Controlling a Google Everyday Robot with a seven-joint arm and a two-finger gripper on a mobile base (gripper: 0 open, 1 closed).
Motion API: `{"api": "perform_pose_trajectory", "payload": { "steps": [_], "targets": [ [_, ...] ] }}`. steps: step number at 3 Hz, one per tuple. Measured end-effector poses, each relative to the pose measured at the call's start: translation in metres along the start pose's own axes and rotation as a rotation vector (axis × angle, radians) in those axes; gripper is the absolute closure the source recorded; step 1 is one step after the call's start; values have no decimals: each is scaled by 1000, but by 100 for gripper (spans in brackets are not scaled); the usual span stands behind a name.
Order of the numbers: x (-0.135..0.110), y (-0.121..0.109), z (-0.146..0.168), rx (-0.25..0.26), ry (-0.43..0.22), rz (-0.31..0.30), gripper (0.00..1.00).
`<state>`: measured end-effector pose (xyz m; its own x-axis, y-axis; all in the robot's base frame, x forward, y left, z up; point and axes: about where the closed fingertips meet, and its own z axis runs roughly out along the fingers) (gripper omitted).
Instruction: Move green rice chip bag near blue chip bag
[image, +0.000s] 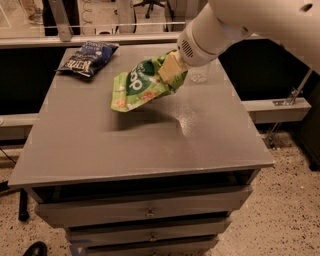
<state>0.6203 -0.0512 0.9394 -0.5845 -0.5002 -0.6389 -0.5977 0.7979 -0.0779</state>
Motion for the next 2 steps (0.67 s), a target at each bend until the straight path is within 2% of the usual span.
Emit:
{"api": "perform_pose_trajectory", "payload": {
  "steps": [2],
  "targets": [
    [-70, -4, 51, 40, -72, -43, 100]
  ]
}}
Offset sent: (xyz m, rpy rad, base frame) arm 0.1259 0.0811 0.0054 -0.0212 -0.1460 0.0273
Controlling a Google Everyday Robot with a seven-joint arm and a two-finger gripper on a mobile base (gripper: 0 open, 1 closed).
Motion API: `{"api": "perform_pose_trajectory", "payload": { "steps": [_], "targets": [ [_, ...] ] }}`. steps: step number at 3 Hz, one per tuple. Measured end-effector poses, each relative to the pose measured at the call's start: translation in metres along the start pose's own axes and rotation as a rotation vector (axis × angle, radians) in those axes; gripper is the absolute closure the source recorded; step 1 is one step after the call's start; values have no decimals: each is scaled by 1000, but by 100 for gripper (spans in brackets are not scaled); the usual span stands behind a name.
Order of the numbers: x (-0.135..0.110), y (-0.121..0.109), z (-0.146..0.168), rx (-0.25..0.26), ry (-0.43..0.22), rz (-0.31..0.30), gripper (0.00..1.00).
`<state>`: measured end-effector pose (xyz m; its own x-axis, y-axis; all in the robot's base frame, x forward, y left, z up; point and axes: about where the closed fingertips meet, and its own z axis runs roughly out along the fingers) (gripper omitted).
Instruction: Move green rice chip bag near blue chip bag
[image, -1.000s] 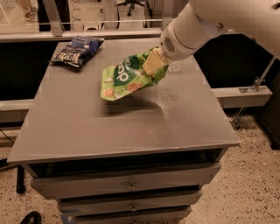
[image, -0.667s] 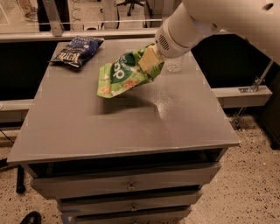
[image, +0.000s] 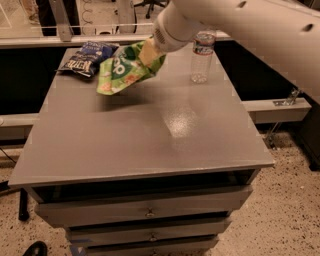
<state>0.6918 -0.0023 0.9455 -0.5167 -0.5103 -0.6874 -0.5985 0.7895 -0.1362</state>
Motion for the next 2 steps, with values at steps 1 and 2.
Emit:
{"api": "perform_pose_trajectory", "payload": {
  "steps": [1, 2],
  "targets": [
    [-24, -3, 35, 23, -7, -49, 100],
    [-32, -10, 70, 43, 5, -107, 100]
  ]
}}
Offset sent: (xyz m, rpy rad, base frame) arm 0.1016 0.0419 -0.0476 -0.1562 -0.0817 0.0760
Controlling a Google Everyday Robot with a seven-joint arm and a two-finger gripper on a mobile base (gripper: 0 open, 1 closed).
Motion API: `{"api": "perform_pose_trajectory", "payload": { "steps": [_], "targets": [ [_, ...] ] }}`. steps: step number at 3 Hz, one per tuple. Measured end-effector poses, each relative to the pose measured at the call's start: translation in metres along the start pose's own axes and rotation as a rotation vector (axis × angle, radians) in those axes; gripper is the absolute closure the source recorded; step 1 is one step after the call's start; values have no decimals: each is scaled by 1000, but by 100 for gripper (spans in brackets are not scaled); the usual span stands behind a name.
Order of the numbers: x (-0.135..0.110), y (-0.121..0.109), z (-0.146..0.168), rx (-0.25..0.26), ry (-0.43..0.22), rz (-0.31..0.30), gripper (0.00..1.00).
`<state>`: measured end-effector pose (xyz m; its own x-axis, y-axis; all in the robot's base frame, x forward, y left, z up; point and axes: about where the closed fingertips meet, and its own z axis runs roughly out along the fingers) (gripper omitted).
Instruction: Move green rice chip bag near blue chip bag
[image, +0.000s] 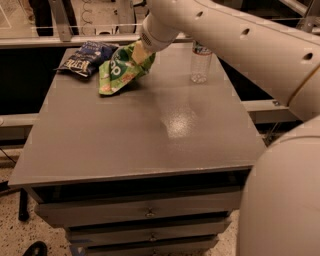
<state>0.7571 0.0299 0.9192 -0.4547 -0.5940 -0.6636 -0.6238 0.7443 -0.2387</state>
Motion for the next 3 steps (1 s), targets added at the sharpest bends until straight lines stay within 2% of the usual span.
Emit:
{"api": "perform_pose_trajectory", "payload": {
  "steps": [2, 3],
  "targets": [
    [-4, -22, 45, 48, 1, -100, 100],
    [-8, -32, 56, 74, -6, -115, 86]
  ]
}}
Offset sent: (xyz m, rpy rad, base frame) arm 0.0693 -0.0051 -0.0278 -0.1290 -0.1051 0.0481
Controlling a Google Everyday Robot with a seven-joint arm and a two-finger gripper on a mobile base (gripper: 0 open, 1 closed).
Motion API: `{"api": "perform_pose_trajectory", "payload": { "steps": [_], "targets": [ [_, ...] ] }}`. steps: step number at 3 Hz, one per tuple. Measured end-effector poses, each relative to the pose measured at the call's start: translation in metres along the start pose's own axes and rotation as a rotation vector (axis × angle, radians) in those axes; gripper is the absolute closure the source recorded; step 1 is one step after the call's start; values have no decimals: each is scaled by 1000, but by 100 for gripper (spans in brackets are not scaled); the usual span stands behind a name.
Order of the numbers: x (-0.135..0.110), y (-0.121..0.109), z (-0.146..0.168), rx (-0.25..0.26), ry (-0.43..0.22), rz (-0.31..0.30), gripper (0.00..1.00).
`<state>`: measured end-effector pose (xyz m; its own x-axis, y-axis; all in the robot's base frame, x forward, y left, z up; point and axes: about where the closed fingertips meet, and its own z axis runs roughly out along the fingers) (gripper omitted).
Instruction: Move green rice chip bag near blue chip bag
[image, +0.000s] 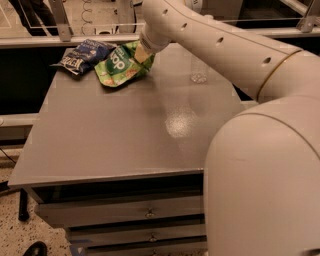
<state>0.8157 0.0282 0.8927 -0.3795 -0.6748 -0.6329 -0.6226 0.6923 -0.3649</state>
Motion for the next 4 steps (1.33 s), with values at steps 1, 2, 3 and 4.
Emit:
{"api": "perform_pose_trajectory", "payload": {
  "steps": [1, 2, 3, 4],
  "targets": [
    [-1, -4, 5, 16, -4, -7, 63],
    [-2, -5, 5, 24, -10, -12, 39],
    [-3, -5, 4, 27, -16, -14, 16],
    [-1, -3, 0, 11, -24, -2, 0]
  ]
}}
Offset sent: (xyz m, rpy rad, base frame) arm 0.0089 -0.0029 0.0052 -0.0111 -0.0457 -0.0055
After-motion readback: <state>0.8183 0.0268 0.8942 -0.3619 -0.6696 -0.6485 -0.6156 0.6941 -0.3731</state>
